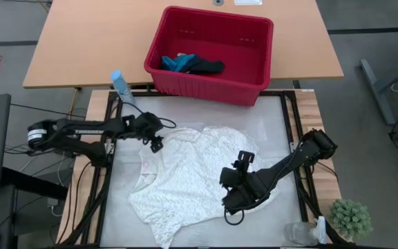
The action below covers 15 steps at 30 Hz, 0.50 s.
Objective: Fold Laundry from Bin
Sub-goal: Fold the white shirt
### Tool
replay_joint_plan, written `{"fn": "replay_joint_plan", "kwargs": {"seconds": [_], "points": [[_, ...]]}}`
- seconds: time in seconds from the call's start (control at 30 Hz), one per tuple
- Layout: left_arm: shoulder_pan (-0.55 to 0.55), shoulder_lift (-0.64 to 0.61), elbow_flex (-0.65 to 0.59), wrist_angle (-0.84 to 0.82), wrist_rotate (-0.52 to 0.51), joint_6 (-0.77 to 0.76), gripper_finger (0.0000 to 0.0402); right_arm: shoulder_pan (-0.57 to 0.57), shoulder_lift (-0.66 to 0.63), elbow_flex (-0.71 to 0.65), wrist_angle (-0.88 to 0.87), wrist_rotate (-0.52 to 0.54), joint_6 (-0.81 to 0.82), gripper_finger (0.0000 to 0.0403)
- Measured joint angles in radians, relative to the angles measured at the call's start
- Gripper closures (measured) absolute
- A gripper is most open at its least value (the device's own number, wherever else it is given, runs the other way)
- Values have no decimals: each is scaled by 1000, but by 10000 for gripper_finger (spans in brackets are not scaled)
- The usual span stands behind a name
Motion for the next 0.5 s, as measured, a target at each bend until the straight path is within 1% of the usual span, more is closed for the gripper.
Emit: {"fn": "replay_joint_plan", "kwargs": {"seconds": [0.07,0.17,0.27,0.33,0.4,0.5], "points": [[19,43,0,29,-1,18,165,0,0,0,6,0,0,219],[56,120,0,62,25,35,169,0,0,0,19,0,0,219],[87,183,0,96,56,30,194,2,0,0,29,0,4,219],[96,205,2,112,69,26,224,2,0,0,26,0,31,219],[96,209,2,103,67,10,265,-10,0,-10,26,12,82,219],[90,185,2,66,61,-37,346,-52,0,-58,17,38,198,223]]}}
